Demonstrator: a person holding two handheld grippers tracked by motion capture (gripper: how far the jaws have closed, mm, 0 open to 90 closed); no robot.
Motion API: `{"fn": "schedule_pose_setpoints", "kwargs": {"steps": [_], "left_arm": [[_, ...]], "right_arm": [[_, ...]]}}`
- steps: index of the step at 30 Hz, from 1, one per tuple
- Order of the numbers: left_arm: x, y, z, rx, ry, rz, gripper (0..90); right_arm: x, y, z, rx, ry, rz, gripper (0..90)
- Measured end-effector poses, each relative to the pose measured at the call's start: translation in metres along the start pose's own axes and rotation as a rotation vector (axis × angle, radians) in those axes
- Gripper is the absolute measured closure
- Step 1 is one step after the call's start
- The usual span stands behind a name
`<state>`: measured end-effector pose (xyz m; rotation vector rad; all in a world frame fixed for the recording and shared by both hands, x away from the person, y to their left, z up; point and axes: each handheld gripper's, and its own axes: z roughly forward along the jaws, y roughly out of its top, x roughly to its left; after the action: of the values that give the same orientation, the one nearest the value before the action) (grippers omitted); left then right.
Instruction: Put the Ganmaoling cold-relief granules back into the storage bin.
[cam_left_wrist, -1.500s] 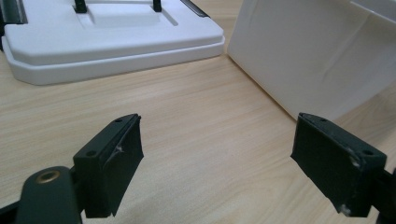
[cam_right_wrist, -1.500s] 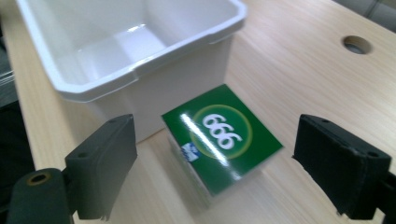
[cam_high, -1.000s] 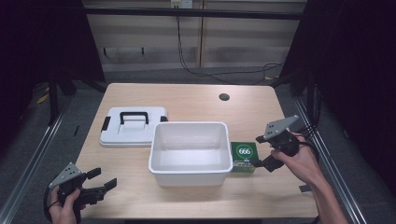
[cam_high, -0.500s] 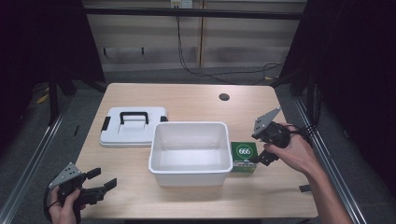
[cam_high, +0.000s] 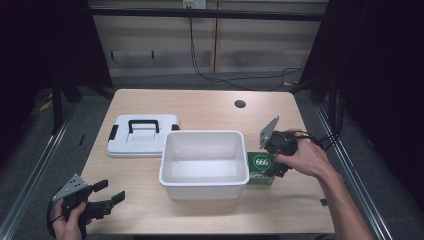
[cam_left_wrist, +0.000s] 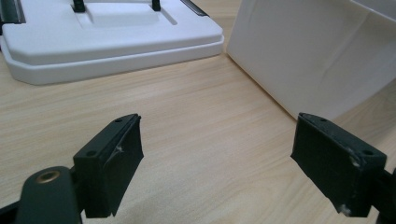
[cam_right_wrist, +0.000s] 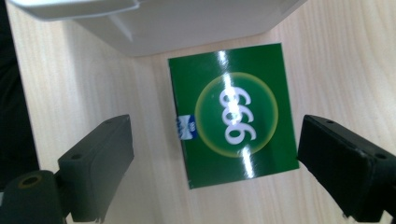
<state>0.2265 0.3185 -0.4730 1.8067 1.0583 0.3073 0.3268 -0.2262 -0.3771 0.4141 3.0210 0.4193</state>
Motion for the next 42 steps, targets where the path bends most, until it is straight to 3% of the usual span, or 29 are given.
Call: {"fn": "schedule_pose_setpoints", "kwargs": {"steps": [4, 9, 14, 18, 21, 26, 42], "left_arm": [[0.0, 0.0, 0.0, -0.001, 0.001, 0.004, 15.8], [0.0, 0.0, 0.0, 0.0, 0.0, 0.0, 15.8], [0.0, 0.0, 0.0, -0.001, -0.001, 0.001, 15.8], [0.0, 0.0, 0.0, -0.001, -0.002, 0.003, 15.9], [0.0, 0.0, 0.0, 0.0, -0.001, 0.0, 15.8], [0.0, 0.0, -0.001, -0.007, 0.004, -0.001, 15.8], [0.0, 0.0, 0.0, -0.003, -0.002, 0.003, 15.8]], "right_arm": [[-0.003, 0.003, 0.004, 0.027, -0.022, -0.022, 8.8], [-0.007, 0.009, 0.016, 0.091, 0.003, -0.053, 8.8], [-0.012, 0.009, 0.02, 0.12, -0.003, -0.057, 8.8], [-0.014, 0.009, 0.024, 0.148, 0.022, -0.082, 8.9], [-0.012, 0.014, 0.029, 0.18, 0.019, -0.115, 8.9], [-0.011, 0.019, 0.035, 0.227, 0.012, -0.129, 9.1], [-0.017, 0.025, 0.051, 0.256, 0.042, -0.149, 12.6]]}}
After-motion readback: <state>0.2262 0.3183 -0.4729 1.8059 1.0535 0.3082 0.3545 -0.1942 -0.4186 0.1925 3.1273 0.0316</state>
